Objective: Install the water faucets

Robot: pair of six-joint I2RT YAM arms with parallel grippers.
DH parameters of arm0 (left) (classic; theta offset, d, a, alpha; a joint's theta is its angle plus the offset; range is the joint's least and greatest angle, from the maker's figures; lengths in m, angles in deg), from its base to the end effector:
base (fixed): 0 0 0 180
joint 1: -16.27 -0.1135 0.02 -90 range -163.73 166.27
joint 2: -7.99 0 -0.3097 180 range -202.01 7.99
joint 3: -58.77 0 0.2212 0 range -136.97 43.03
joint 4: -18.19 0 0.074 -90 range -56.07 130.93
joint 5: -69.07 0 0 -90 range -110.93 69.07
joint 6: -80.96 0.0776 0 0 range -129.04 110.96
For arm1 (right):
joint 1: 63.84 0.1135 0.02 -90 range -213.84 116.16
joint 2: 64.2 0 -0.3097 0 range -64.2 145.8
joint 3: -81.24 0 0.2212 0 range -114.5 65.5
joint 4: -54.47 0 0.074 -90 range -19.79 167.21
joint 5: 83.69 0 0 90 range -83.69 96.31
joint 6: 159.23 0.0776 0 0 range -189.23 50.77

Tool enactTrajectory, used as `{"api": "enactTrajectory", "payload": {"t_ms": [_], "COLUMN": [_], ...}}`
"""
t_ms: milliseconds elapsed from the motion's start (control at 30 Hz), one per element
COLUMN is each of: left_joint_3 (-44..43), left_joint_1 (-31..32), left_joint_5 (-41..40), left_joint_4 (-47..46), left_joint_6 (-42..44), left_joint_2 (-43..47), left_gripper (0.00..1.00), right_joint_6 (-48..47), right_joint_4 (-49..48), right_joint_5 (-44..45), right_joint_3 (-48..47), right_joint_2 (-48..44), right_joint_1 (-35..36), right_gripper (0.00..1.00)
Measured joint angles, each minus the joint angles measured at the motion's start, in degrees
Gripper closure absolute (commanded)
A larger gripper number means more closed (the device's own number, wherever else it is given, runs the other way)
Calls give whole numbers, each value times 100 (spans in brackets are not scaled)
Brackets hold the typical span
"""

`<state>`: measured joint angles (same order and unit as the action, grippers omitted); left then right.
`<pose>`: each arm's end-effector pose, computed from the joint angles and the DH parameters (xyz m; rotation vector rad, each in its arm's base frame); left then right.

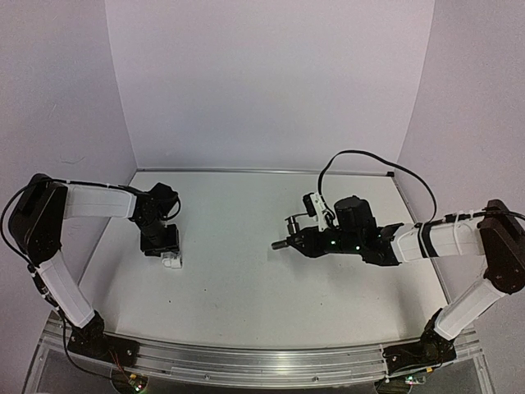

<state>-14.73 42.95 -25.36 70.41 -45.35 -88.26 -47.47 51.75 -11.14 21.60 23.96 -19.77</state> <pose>0.2680 -0.1280 0.1896 -0.2560 2.8646 -0.1034 0.2264 0.2516 0.2530 -0.6182 2.0666 1.0085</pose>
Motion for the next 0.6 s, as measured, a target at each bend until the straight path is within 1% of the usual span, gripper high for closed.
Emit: {"api": "enactTrajectory", "payload": {"t_ms": [100,333,433,600], "left_joint_3": [0,16,95,200], "left_joint_1": [0,0,0,0], "left_joint_5": [-14,-5,29,53], "left_joint_4": [-2,-106,-260,-456], "left_joint_6": [4,-6,-3,-4], "left_joint_2": [-72,-111,-141,-97], "left_gripper": [48,61,64,80], "right_joint_6": [4,20,20,20], "right_joint_4": [-1,-1,1,1], "right_joint_5": [0,-2,-2,-2], "right_joint_3": [0,0,0,0], "right_joint_2": [0,0,0,0], "right_joint_1": [0,0,0,2], "right_gripper": [100,100,100,100]}}
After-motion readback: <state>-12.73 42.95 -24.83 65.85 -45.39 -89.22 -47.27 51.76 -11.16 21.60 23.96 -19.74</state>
